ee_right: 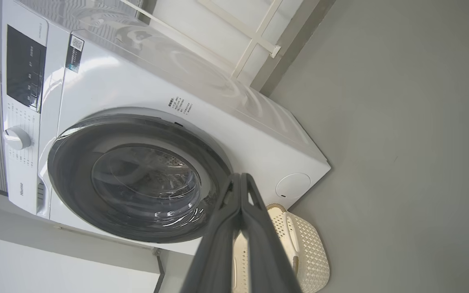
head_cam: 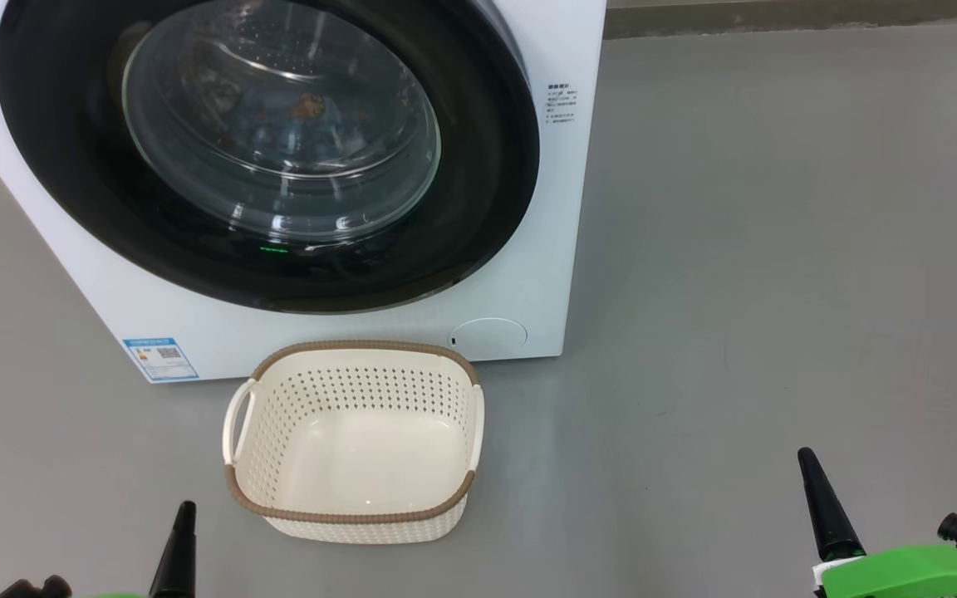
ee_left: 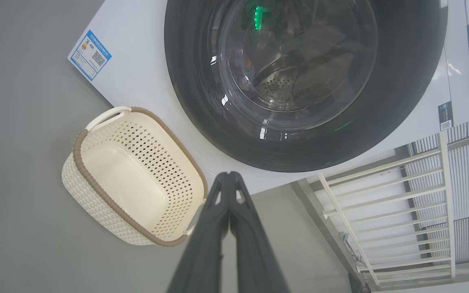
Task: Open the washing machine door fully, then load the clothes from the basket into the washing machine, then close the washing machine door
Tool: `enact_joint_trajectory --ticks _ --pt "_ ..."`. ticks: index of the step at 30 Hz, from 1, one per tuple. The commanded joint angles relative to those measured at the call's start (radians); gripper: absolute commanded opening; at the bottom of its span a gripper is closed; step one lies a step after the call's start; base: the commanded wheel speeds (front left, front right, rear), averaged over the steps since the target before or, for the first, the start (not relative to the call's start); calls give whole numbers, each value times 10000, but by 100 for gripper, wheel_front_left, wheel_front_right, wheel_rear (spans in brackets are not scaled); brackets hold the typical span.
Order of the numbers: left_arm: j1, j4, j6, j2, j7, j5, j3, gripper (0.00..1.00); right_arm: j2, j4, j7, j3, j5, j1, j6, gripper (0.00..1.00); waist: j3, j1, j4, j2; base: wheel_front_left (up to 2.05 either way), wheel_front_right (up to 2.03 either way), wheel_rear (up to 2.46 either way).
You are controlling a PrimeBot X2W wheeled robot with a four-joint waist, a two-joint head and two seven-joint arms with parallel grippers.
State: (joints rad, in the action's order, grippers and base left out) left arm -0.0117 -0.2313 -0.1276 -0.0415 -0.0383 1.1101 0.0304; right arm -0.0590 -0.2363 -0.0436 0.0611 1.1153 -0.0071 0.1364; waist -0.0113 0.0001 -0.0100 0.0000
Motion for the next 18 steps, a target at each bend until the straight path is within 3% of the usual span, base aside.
enact_joint_trajectory --ticks 1,18 --pt "494 171 -21 -191 86 296 258 0 -107 221 68 -93 279 -457 -37 0 2 -1 2 0 0 0 0" --pt "763 52 -24 -202 588 2188 413 0 -104 107 574 48 2184 -663 -45 0 33 -1 40 0 0 0 0"
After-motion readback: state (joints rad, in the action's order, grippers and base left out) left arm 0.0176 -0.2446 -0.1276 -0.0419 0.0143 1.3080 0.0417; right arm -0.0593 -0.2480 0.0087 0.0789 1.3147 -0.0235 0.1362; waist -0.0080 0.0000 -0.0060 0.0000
